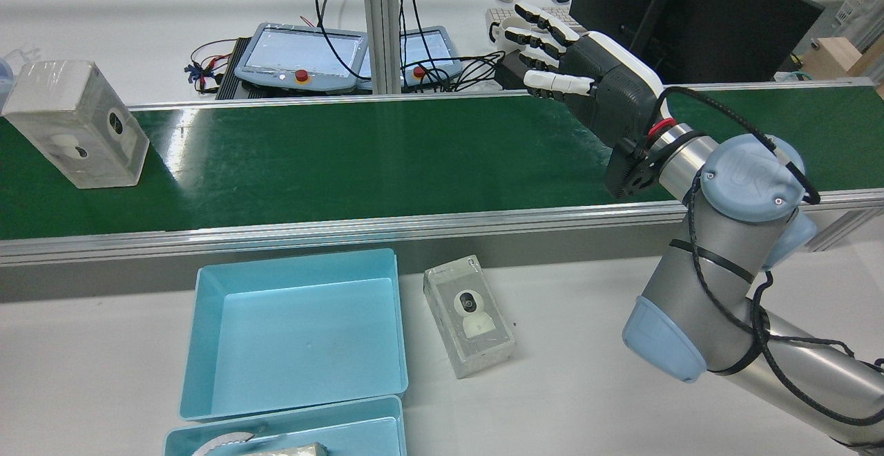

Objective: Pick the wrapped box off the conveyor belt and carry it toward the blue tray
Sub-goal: 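Lower the open right hand toward the belt surface ahead of the box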

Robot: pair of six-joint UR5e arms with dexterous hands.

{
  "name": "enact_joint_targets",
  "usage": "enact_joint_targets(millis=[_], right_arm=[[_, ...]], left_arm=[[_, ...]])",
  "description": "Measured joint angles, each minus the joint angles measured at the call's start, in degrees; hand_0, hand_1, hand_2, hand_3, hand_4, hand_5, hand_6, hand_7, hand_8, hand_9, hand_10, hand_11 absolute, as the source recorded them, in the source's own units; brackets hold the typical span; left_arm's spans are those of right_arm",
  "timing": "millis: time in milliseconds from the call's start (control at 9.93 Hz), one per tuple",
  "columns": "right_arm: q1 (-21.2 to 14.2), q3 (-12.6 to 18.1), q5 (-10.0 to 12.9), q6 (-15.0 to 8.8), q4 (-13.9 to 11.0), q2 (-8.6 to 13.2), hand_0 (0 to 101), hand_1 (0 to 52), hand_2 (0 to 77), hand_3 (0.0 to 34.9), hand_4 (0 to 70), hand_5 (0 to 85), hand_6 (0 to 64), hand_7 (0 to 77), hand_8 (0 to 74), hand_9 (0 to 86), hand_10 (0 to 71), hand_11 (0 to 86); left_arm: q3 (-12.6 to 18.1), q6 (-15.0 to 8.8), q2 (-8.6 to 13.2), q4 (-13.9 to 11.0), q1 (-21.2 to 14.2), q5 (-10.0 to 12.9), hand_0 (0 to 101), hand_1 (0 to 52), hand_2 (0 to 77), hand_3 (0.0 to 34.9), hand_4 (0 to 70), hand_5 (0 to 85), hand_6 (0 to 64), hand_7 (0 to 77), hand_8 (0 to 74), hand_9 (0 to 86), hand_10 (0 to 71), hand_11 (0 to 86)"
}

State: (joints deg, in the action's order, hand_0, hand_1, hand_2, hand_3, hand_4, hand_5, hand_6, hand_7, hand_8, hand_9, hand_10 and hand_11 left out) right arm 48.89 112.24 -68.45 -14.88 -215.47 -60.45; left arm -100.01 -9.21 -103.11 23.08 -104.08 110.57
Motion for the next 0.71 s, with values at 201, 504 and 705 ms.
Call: enact_joint_targets(millis=[201, 504, 705], right_arm=[[0.0, -0.3, -0.2, -0.4, 0.0, 0.0, 37, 7.6, 9.3, 29.8, 0.0, 10.9, 0.0, 13.6, 2.7, 8.2, 4.4, 6.5], [0.0, -0.6, -0.8, -0.6, 0.7, 0.1, 38, 7.6, 9.3, 29.7, 0.0, 8.2, 0.0, 11.4, 2.7, 7.1, 4.4, 6.5], [0.7, -0.5, -1.4, -1.0, 1.3, 0.0, 37, 7.6, 10.4, 29.7, 0.0, 9.3, 0.0, 13.1, 3.3, 7.1, 4.4, 6.5]], left_arm=[[0.0, 0.0, 0.0, 0.0, 0.0, 0.0, 0, 0.0, 1.1, 0.0, 0.0, 0.5, 0.0, 0.5, 0.5, 0.0, 0.0, 0.0], [0.0, 0.0, 0.0, 0.0, 0.0, 0.0, 0, 0.0, 1.1, 0.0, 0.0, 0.5, 0.0, 0.5, 0.5, 0.0, 0.5, 0.0], [0.0, 0.0, 0.0, 0.0, 0.0, 0.0, 0, 0.0, 1.1, 0.0, 0.0, 0.5, 0.0, 0.5, 0.5, 0.0, 0.5, 0.0]])
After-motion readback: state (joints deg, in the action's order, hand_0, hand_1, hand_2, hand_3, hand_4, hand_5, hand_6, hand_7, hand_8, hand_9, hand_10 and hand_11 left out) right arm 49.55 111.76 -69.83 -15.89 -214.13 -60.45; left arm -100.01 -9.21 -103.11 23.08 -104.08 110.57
